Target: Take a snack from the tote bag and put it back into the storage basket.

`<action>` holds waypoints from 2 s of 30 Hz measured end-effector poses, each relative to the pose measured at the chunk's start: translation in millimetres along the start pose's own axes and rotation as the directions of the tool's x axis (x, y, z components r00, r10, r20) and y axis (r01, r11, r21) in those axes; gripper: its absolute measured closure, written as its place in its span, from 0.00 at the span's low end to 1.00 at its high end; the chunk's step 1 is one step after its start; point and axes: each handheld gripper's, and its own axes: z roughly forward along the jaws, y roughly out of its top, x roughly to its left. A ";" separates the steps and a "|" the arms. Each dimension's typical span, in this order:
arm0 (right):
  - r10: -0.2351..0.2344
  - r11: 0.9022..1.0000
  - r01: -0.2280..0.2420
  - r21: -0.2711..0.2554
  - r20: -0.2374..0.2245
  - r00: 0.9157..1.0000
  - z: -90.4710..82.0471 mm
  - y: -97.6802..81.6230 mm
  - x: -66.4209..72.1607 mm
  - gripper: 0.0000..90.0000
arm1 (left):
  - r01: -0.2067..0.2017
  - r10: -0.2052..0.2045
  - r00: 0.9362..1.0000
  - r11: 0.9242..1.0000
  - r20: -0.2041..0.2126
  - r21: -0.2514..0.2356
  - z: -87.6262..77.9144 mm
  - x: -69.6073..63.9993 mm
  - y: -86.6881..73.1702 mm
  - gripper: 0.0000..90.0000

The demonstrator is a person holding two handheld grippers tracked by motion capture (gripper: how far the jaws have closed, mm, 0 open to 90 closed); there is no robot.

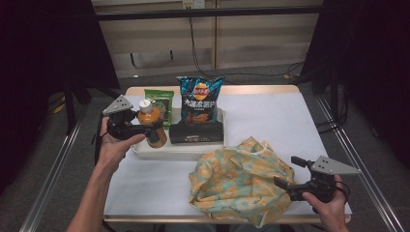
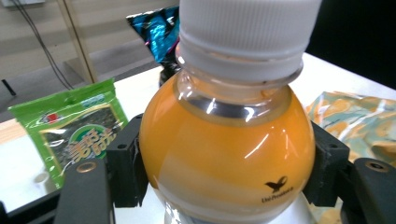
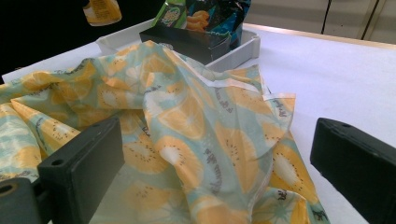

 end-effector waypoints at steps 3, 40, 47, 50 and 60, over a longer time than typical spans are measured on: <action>0.000 1.000 0.000 0.001 0.000 1.000 0.1 0.0 0.0 0.03 | 0.008 -0.008 1.000 1.000 -0.017 0.003 1.8 6.0 -4.6 0.34; 0.004 1.000 -0.004 0.010 -0.001 1.000 0.6 -1.0 -0.9 0.04 | 0.052 -0.043 0.995 0.993 -0.090 0.103 47.4 40.4 -40.1 0.34; 0.002 1.000 -0.002 0.009 0.005 1.000 0.7 -1.1 -1.9 0.03 | 0.063 -0.052 0.993 0.992 -0.102 0.108 53.1 42.8 -43.0 0.34; 0.005 1.000 -0.005 0.009 0.004 1.000 0.5 -1.1 -1.7 0.04 | 0.078 -0.065 0.991 0.990 -0.116 0.114 55.1 43.4 -44.3 0.34; 0.004 1.000 -0.005 0.013 0.009 1.000 0.6 -1.1 -1.2 0.04 | 0.090 -0.078 0.989 0.992 -0.123 0.092 57.3 42.6 -49.6 0.34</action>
